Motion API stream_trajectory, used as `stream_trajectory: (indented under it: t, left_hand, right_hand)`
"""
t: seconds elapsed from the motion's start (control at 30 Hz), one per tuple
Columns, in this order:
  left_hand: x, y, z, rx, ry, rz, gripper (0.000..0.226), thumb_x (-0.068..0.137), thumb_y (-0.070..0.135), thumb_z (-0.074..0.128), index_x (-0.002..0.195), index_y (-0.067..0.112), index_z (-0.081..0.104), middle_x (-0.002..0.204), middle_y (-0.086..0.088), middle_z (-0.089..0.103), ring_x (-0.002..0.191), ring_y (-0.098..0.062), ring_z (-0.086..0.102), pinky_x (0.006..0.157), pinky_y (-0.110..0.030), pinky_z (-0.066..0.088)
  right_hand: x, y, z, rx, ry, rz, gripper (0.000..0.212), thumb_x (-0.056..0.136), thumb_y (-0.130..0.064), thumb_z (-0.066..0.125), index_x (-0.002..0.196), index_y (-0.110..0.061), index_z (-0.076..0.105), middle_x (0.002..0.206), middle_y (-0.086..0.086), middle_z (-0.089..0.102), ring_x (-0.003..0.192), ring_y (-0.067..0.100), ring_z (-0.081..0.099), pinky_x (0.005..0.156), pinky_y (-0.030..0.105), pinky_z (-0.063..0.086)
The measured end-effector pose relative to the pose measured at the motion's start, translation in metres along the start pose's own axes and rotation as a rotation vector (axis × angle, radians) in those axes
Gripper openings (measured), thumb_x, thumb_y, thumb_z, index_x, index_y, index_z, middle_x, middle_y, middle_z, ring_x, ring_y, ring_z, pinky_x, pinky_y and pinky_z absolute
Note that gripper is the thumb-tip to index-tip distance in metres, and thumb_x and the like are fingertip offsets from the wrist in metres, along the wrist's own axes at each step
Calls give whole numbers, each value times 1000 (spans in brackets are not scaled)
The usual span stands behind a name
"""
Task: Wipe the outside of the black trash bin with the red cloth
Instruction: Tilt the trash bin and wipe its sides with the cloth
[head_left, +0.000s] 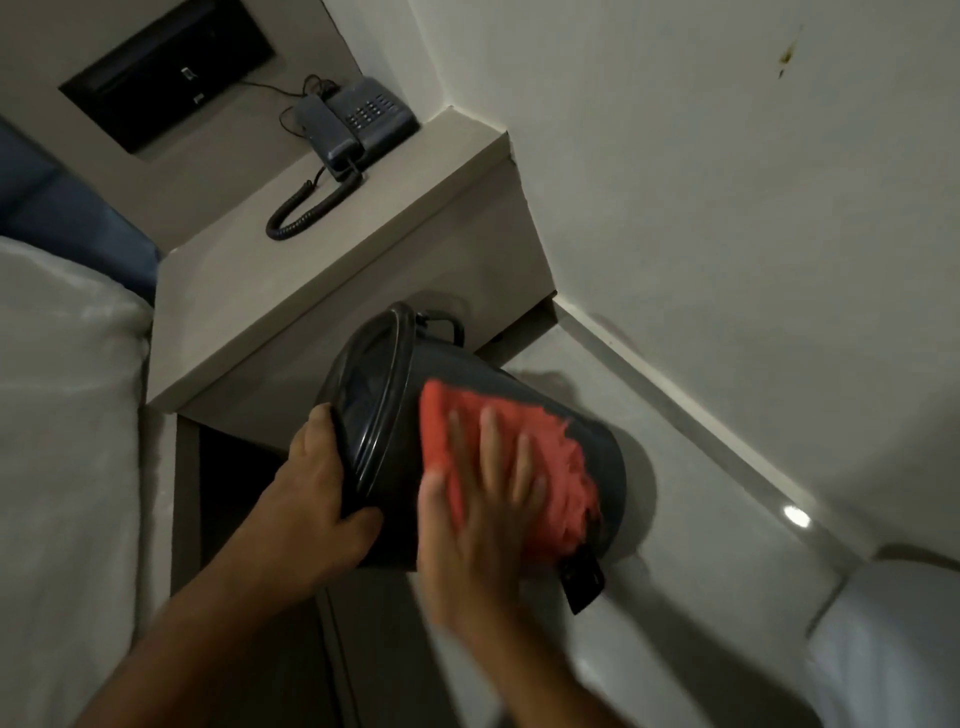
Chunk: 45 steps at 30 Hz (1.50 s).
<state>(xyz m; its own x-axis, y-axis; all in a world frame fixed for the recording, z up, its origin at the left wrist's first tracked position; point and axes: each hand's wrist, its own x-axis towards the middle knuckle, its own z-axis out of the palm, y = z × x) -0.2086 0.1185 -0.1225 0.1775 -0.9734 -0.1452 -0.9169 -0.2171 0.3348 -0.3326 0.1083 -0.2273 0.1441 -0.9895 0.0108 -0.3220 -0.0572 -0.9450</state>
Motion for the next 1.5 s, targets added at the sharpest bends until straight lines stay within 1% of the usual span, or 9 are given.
stream_trajectory:
  t: [0.2,0.37,0.67,0.83,1.0,1.13,1.23,1.33,1.5]
  left_hand:
    - [-9,-16,-5,-50,-2,-23,92,70,25,76,144,24,20,127,-2,45,111,-21,53,84,-37,54]
    - [-3,-7,1,-21,28,-83,78,71,35,72,134,28,26,121,-5,52,98,-22,60,74,-39,58]
    - [14,27,1,172,94,-87,79,67,50,66,130,20,29,119,-12,57,89,-27,63,72,-38,57]
    - [3,8,-13,236,-234,24,154,47,55,86,139,44,-37,164,-5,5,132,-31,46,105,-49,45]
    - [10,13,-10,387,-74,130,138,52,79,63,149,31,-24,148,-18,45,105,-28,66,99,-44,50]
    - [22,40,-1,528,163,0,146,44,105,30,153,10,10,88,-4,71,67,-20,66,65,-34,57]
    - [19,37,-4,579,75,5,153,32,108,30,154,23,-5,127,-9,65,96,-28,69,79,-43,57]
    - [20,30,-2,569,-165,-6,159,33,89,69,141,39,-36,165,-4,-1,138,-42,37,104,-59,41]
    - [37,38,16,817,-101,97,145,43,76,70,147,32,-23,165,-8,5,118,-41,57,81,-44,53]
  right_hand:
    - [125,14,-34,-68,-219,55,71,91,-72,25,139,-29,56,138,7,62,129,33,52,111,53,28]
    - [154,100,-77,-10,-365,533,68,88,-74,35,140,-36,57,150,11,54,135,36,47,115,51,29]
    - [-7,62,-4,-135,69,-89,66,103,-54,25,161,-26,11,170,13,13,156,39,0,123,58,1]
    - [19,66,-32,-134,-6,-28,70,92,-62,11,150,-34,-16,167,-3,-11,156,30,-15,125,56,-5]
    - [26,41,-33,43,-44,-160,61,94,-68,13,148,-56,-12,166,-19,-12,153,13,-24,125,52,-9]
    - [15,33,-23,186,-44,-323,56,100,-67,12,154,-58,-1,172,-12,3,157,16,-12,125,52,-6]
    - [27,48,-30,211,2,-206,61,97,-72,14,155,-55,4,171,-3,10,158,22,2,126,54,5]
    - [44,75,-43,377,-70,158,64,104,-58,26,160,-29,19,169,5,20,155,24,18,125,50,20]
    - [45,68,-38,588,-103,127,58,108,-48,23,160,-24,23,167,1,29,152,17,27,124,44,25]
